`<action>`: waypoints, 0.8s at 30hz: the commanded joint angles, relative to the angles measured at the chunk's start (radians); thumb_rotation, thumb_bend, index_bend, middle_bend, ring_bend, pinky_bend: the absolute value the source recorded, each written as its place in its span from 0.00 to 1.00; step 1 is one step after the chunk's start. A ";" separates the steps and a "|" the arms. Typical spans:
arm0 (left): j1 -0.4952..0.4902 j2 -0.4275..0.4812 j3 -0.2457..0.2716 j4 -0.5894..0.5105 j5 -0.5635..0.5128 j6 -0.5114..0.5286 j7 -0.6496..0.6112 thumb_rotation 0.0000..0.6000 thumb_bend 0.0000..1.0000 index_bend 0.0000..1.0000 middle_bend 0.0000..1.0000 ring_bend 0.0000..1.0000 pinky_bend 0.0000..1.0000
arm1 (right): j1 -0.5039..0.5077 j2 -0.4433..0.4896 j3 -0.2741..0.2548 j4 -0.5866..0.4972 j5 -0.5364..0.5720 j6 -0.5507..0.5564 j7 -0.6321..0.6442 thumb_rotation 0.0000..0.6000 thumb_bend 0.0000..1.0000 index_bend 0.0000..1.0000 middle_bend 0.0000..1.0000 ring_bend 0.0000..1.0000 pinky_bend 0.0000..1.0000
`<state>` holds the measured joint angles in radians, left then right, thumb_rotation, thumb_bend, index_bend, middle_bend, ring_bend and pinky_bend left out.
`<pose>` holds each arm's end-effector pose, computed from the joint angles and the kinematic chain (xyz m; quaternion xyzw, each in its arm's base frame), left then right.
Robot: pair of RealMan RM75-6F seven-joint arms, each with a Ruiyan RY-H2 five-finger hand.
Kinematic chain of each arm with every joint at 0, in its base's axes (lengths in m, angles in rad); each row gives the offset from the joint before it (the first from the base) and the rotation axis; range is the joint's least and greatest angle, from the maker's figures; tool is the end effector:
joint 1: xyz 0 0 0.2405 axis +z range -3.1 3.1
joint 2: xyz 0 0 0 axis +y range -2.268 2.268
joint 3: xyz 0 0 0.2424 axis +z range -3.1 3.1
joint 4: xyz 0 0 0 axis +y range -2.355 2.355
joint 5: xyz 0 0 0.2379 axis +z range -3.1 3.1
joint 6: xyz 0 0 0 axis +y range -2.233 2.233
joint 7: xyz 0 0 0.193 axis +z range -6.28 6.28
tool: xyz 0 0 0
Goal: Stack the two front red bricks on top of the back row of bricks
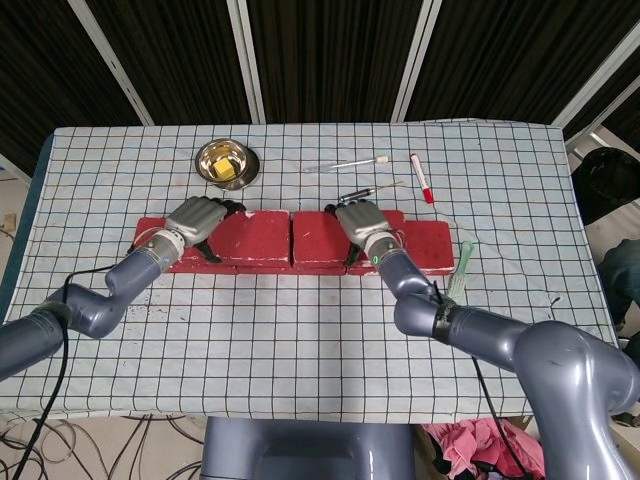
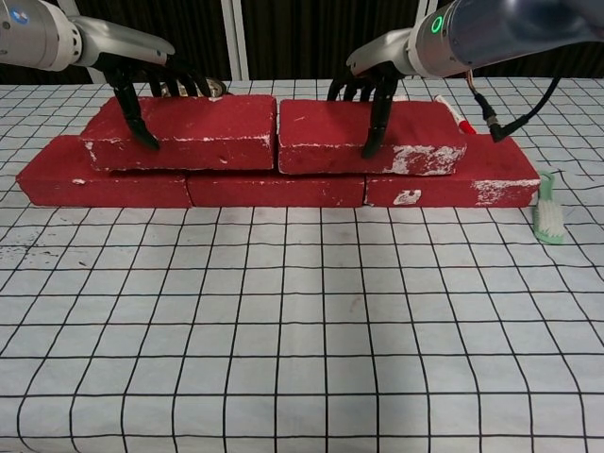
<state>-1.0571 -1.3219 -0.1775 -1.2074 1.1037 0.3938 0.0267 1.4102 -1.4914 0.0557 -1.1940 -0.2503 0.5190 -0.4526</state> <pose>-0.1296 0.4976 -0.0041 -0.8084 -0.3732 -0.2382 0.3879 -0.0383 -0.5037 -0.0616 0.7707 -0.4313 0.2417 0.4020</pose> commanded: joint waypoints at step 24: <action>-0.044 -0.029 0.031 0.031 -0.033 -0.004 -0.004 1.00 0.29 0.19 0.23 0.16 0.27 | 0.042 -0.029 -0.046 0.049 0.058 -0.008 0.013 1.00 0.00 0.20 0.20 0.15 0.11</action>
<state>-1.1007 -1.3511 -0.1464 -1.1758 1.0712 0.3900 0.0225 1.4517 -1.5198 0.0097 -1.1448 -0.1925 0.5107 -0.4392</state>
